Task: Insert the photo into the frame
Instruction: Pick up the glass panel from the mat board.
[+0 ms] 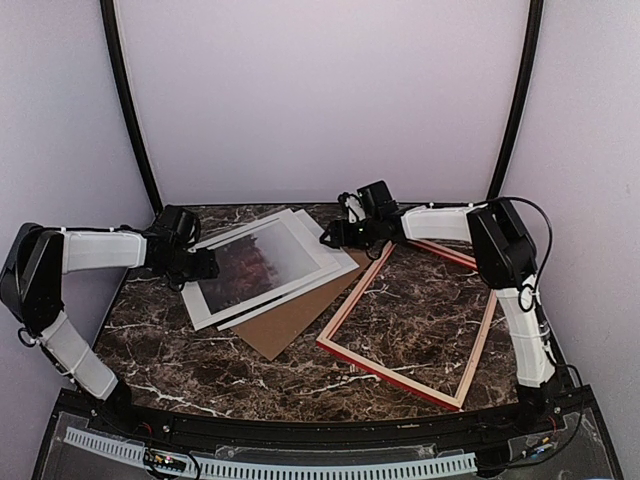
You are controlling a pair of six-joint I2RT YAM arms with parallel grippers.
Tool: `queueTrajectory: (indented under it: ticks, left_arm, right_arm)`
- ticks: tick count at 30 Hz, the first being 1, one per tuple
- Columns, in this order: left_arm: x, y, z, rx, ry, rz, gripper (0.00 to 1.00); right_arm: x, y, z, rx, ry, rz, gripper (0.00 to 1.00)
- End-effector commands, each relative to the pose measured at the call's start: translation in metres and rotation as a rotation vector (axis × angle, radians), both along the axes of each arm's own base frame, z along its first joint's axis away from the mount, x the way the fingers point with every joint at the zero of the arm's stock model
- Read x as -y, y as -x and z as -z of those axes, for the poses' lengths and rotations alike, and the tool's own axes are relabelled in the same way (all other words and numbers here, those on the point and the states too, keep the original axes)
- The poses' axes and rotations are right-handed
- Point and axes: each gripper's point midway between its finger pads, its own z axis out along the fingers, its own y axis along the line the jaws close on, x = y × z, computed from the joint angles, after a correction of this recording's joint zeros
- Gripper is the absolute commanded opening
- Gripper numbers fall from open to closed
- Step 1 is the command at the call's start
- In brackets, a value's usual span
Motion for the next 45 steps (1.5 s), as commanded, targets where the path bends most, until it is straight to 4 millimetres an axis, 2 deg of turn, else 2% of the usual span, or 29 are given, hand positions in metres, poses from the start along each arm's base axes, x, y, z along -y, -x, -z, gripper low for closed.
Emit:
queueTrajectory:
  ticks: [1, 5, 6, 14, 24, 31, 37, 45]
  left_arm:
    - [-0.019, 0.0, 0.005, -0.009, 0.062, -0.052, 0.72]
    - [-0.04, 0.0, 0.012, -0.019, 0.086, -0.122, 0.72]
    - [-0.039, 0.001, 0.015, -0.031, 0.11, -0.121, 0.72]
    - [-0.069, 0.005, 0.036, -0.074, 0.165, -0.219, 0.72]
    - [-0.078, 0.015, 0.049, -0.1, 0.164, -0.27, 0.72]
    - [-0.067, 0.02, 0.067, -0.149, 0.23, -0.249, 0.72]
    - [-0.052, 0.024, 0.066, -0.147, 0.324, -0.219, 0.7]
    - [-0.029, 0.018, 0.032, -0.033, 0.468, -0.127, 0.68]
  right_arm:
    - [-0.019, 0.002, 0.008, -0.042, -0.025, -0.054, 0.72]
    - [-0.028, 0.0, 0.018, -0.073, -0.034, -0.084, 0.7]
    - [-0.031, 0.0, 0.02, -0.08, -0.037, -0.091, 0.69]
    - [-0.036, 0.002, 0.03, -0.113, -0.03, -0.115, 0.68]
    - [-0.031, 0.017, 0.044, -0.145, 0.0, -0.119, 0.66]
    - [-0.029, 0.025, 0.052, -0.163, 0.01, -0.118, 0.64]
    - [-0.029, 0.035, 0.055, -0.172, 0.01, -0.117, 0.62]
    - [-0.021, 0.048, 0.054, -0.184, 0.007, -0.1, 0.6]
